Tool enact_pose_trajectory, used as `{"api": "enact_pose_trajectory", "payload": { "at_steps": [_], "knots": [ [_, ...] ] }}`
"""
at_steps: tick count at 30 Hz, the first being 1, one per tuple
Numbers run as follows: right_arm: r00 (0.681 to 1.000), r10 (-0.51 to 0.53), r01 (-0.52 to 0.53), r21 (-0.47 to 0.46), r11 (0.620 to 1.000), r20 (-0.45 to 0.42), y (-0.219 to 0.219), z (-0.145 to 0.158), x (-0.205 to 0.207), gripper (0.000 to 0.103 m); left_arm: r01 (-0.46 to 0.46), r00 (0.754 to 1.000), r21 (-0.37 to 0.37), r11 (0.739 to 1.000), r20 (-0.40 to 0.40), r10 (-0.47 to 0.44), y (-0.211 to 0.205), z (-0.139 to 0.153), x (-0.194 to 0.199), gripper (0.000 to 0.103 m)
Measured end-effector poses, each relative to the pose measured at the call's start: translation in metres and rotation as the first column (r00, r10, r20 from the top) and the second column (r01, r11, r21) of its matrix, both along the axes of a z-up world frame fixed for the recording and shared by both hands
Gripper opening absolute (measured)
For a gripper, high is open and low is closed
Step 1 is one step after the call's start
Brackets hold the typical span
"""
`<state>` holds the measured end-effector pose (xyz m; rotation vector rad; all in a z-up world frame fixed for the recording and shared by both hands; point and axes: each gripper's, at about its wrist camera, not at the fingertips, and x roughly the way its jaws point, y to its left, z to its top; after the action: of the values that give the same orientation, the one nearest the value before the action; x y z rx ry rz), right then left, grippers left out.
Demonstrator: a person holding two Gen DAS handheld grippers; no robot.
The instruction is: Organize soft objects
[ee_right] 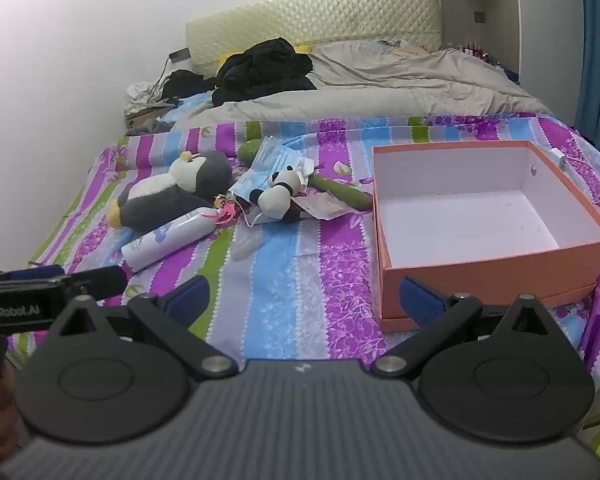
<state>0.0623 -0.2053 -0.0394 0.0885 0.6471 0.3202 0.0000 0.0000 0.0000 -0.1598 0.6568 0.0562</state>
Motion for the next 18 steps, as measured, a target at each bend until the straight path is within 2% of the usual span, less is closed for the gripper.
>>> {"api": "enact_pose_trajectory", "payload": {
  "at_steps": [18],
  "knots": [
    [1.000, -0.006, 0.006, -0.002, 1.000, -0.006, 0.0020, -0.0021, -0.0007, 0.103, -0.003, 1.000, -0.002, 1.000, 0.000, 0.003, 0.0037, -0.0018, 0.0015, 0.103]
  ]
}}
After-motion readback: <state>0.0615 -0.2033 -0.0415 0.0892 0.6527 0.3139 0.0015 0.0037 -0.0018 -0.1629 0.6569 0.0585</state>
